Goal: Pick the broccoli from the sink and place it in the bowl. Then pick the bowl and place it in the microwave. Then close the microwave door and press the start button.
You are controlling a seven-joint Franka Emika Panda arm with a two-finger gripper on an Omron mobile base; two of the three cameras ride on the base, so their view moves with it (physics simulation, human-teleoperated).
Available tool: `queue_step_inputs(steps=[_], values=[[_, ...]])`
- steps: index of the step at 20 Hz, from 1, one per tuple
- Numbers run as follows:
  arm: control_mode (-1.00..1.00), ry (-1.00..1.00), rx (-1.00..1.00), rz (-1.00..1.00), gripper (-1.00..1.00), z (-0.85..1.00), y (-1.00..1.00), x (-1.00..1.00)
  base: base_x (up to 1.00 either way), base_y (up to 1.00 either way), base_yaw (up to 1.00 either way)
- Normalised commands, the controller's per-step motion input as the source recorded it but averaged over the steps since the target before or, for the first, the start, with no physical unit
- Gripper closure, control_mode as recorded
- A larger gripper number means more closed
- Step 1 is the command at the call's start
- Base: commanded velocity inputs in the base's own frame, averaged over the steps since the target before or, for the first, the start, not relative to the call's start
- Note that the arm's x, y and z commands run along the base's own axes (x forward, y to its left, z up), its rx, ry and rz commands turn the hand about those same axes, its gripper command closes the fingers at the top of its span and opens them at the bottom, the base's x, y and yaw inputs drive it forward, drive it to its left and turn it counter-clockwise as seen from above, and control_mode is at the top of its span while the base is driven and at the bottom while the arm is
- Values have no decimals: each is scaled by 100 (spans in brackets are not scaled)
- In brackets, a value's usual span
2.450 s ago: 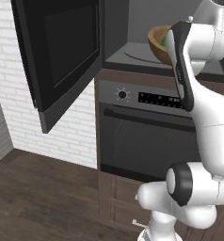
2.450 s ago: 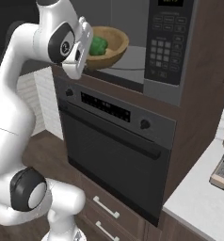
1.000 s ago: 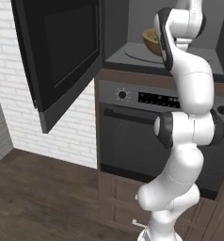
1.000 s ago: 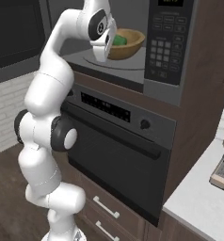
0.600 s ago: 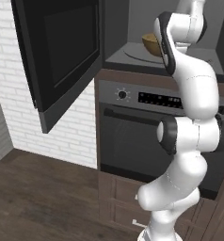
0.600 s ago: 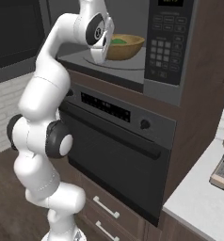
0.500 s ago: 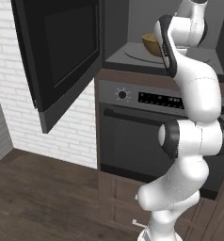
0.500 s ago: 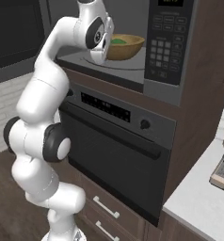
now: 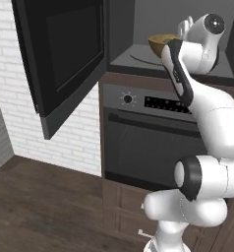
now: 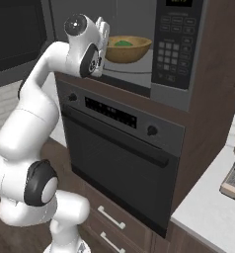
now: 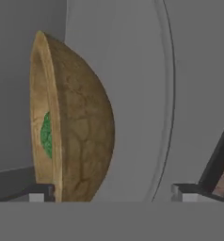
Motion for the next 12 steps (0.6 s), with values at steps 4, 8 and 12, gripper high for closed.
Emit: queue_step_inputs(steps=[4, 8, 12], values=[[-100, -4, 1, 0, -100, 17, 19, -100, 0, 0, 0], [-100, -2, 0, 0, -100, 30, 13, -100, 0, 0, 0], [-100, -19, 0, 0, -100, 14, 25, -100, 0, 0, 0]])
